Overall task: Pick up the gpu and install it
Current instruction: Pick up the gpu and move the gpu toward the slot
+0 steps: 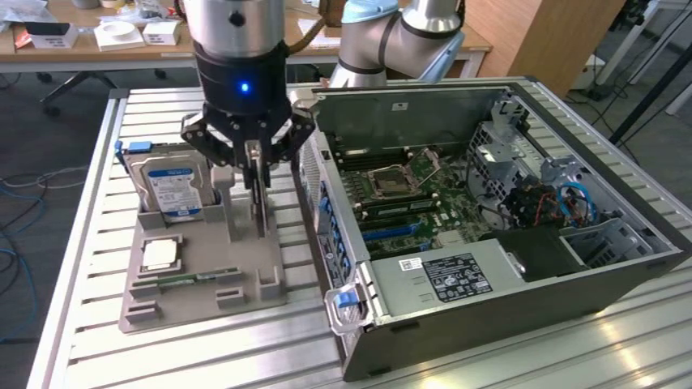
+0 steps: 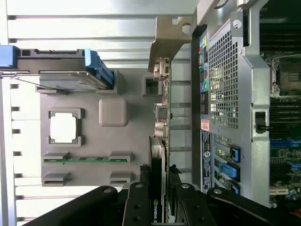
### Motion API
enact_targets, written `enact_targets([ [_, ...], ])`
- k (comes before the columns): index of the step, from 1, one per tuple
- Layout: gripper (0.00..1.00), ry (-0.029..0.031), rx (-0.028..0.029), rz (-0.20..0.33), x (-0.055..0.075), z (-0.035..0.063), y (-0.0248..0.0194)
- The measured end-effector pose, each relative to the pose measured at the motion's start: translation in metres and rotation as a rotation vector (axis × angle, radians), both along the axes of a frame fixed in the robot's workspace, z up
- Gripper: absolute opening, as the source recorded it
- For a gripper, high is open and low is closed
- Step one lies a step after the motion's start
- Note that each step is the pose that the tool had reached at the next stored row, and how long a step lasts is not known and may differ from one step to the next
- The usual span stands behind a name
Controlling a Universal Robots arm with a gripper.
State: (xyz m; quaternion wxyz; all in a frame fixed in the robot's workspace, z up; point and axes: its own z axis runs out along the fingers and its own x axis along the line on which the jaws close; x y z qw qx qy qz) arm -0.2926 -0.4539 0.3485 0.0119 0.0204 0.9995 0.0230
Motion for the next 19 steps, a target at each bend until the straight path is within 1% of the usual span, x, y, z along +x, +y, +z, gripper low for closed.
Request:
enact_targets([
  [19, 0.26, 0.0, 0.0, 0.002, 0.0, 0.0856, 0.0],
])
